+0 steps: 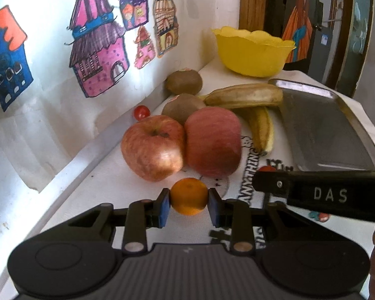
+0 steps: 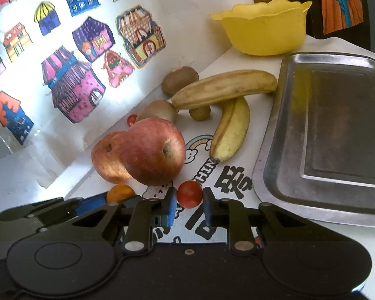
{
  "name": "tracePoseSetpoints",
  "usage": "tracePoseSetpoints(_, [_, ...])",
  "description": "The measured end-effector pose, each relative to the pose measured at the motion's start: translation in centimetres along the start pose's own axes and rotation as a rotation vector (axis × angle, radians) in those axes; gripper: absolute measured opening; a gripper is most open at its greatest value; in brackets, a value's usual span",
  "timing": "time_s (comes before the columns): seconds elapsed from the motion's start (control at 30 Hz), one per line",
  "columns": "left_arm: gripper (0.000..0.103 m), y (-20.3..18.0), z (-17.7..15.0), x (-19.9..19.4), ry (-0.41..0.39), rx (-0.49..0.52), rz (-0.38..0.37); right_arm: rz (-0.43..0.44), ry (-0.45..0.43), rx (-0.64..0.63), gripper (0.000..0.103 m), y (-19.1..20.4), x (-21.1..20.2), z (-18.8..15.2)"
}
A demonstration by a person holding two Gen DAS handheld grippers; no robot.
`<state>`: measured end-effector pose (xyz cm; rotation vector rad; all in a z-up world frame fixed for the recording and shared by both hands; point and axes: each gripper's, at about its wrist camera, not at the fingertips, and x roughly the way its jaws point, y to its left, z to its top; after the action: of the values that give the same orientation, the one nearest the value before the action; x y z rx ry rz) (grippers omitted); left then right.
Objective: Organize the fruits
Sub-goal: 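Carry the orange and tomato over the steel tray with both tools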
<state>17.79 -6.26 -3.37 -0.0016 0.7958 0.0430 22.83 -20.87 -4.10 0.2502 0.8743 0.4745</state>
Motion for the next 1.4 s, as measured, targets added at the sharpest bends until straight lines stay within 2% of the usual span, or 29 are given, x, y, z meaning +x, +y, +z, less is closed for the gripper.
tracePoseSetpoints(0.17, [0.035, -1.8, 0.6, -1.0, -0.045, 0.014, -0.025, -0.007, -0.06, -0.004, 0.024, -1.0, -2.1, 0.6])
tracePoseSetpoints(0.4, [0.035, -5.9, 2.1, -0.6, -0.071, 0.066, -0.077, -0.115, -0.157, 0.055, 0.024, -5.9, -5.6, 1.7])
tracePoseSetpoints(0.57, [0.035, -9.6, 3.2, 0.8, -0.089, 0.119, -0.112, -0.175, -0.177, 0.101, 0.024, -10.0, -7.1, 1.3])
tracePoseSetpoints(0.8, [0.035, -13.9, 5.1, 3.7, -0.11, 0.175, -0.138, -0.196, -0.193, 0.134, 0.024, -13.6, -8.2, 0.9])
tracePoseSetpoints(1.1, [0.035, -16.8, 5.5, 6.2, -0.092, 0.234, -0.12, -0.193, -0.198, 0.159, 0.024, -16.4, -8.0, 1.2])
tracePoseSetpoints(1.4, [0.035, -17.6, 5.9, 7.7, -0.083, 0.243, -0.082, -0.187, -0.205, 0.171, 0.024, -17.8, -6.5, 2.5])
